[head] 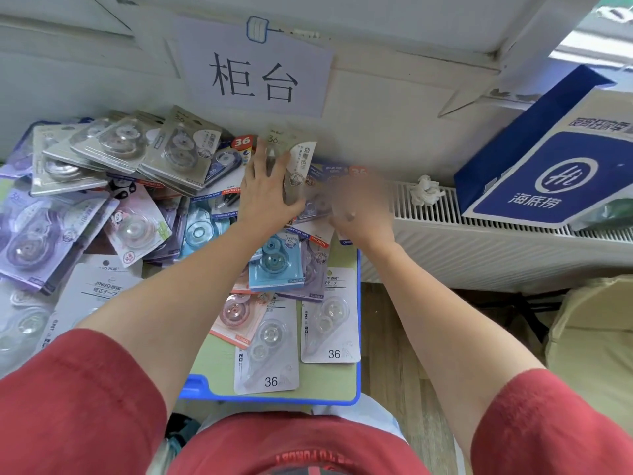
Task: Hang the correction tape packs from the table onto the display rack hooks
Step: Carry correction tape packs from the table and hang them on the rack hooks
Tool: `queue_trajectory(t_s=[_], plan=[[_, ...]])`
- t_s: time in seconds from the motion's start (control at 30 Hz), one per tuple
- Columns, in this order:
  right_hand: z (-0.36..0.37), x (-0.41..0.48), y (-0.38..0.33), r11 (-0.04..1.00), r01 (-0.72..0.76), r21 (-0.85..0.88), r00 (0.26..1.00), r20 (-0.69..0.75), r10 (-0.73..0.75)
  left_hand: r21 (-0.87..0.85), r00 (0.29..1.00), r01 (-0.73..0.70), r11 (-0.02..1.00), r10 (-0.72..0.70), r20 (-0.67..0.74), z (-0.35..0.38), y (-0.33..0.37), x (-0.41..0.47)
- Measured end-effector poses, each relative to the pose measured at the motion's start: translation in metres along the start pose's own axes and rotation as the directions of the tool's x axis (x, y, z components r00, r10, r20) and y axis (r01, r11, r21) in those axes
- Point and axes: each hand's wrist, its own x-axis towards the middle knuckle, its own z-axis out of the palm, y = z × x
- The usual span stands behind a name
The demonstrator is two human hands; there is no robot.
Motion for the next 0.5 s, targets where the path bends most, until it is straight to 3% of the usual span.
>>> queue_trajectory(t_s=[0.17, 0.5], plan=[[-0.008, -0.031, 0.013, 1.0, -0.03, -0.009, 0.998, -0.053, 0.029, -0.005, 1.0, 0.003, 1.0, -0.003, 0.019, 0.004, 0.016, -0.027], [-0.015, -0.122, 0.089, 0.998, -0.067, -0.008, 0.998, -0.016, 0.066, 0.075, 0.997, 0.078, 0.994, -0.079, 0.021, 0.05, 0.081, -0.123]])
